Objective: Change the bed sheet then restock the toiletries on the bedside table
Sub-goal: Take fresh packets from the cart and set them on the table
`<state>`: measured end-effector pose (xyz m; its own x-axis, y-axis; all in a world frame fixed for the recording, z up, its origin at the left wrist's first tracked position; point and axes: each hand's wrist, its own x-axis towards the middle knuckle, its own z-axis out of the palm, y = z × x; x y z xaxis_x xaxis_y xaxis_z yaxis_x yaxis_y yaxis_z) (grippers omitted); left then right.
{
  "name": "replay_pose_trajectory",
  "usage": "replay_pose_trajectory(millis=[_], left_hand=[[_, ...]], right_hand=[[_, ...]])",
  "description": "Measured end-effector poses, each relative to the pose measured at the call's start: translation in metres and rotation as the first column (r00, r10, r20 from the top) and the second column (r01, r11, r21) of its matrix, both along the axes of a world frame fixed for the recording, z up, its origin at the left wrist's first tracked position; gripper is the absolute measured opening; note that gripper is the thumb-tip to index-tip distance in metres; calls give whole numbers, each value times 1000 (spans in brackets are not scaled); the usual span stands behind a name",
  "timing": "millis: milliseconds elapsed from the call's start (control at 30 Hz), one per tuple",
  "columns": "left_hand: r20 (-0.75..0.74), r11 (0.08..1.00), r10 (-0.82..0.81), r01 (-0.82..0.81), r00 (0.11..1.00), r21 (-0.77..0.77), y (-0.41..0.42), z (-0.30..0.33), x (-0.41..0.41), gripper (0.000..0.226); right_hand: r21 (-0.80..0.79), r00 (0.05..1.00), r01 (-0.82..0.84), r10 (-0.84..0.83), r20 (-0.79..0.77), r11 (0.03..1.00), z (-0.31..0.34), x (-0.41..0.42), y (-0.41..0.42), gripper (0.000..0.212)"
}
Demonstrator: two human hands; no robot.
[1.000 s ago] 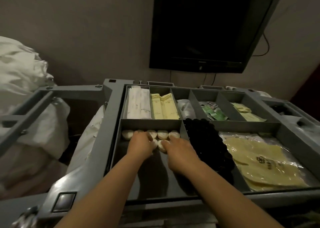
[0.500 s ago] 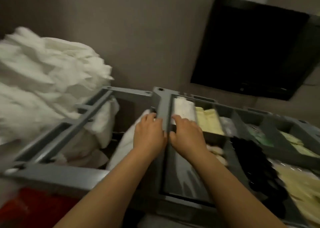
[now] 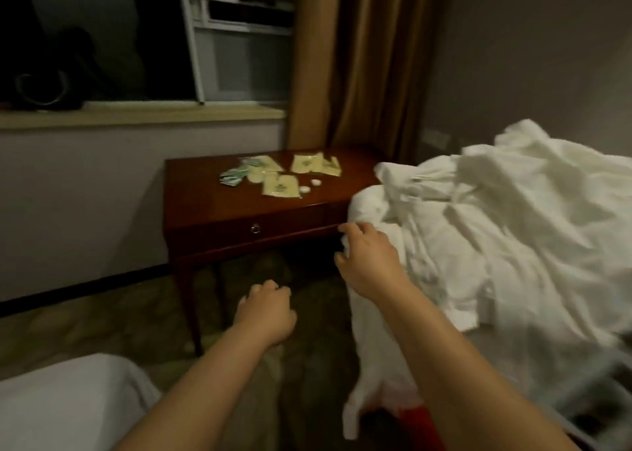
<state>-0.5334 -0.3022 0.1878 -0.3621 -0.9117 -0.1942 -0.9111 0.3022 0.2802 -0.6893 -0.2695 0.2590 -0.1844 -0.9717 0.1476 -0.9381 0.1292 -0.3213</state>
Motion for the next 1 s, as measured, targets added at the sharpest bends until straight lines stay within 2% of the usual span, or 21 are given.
replay_pose_trajectory(millis=[167,367,500,633,767,1000], left_hand=[[-36,998,49,-50,998,-37,-104,2,13,51],[-90,995,7,-16,996,-99,-259,19,-35,49],[-79,997,-8,2,997,-83,-346,10,-50,47],[-7,999,-30,30,1000,33,-419,-23,-55,47],[18,993,-101,100,995,66,-499,-48,-75,45],[-4,976,-211,211,977,60,-615,-64,-138,47]], right_hand=[[161,998,-48,41,48,986,-54,15,-97,48],[333,998,11,-30,52,943,-101,-22,-223,49],[257,999,5,-15,35,966,-84,-39,-334,44],[183,1000,-3,4,-7,983,-68,-41,-443,43],[124,997,69,-71,13,990,-80,-54,-525,44],[357,991,127,-135,-4,925,-137,-112,-590,41]])
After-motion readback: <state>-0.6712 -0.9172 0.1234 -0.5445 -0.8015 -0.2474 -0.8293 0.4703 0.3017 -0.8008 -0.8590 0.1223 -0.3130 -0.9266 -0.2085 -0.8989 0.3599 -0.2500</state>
